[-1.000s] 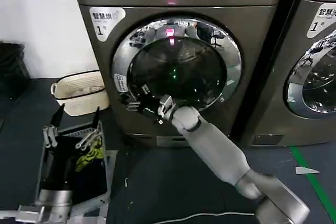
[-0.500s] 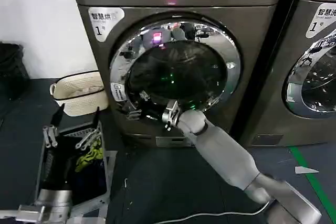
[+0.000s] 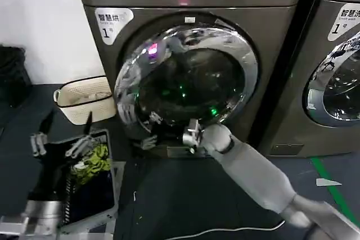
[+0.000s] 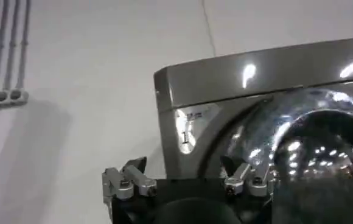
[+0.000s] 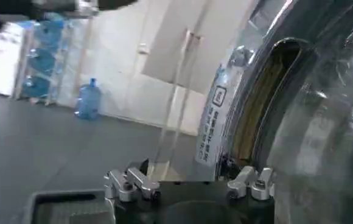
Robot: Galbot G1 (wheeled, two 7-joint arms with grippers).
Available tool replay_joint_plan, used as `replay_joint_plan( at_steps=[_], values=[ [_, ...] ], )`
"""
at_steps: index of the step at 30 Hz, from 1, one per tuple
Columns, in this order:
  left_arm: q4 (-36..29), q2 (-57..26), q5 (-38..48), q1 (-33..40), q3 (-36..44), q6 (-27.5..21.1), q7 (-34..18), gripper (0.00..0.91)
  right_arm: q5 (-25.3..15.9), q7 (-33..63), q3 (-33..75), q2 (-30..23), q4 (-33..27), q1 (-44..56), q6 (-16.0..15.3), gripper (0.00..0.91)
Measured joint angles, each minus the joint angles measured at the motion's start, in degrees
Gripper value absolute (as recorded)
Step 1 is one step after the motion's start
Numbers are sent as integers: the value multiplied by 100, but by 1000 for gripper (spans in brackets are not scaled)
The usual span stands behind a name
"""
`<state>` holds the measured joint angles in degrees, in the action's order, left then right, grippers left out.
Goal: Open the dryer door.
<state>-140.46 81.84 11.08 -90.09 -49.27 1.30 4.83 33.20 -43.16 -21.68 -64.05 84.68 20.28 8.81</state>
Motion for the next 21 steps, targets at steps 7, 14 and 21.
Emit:
replay_joint_plan(
  at_steps=[7,14,21],
  values=[
    [230,-223,80,132,-229,-77,191,907,473,-957,138,538,417,131,168,907],
    [618,-547,181,351,-161,-121,302,907,782,-1999,447,1012,691,334,167,907],
    [1025,-1032,208,607,77,15,556,907,1042,-2911,890,1445,969,685,267,907]
  ],
)
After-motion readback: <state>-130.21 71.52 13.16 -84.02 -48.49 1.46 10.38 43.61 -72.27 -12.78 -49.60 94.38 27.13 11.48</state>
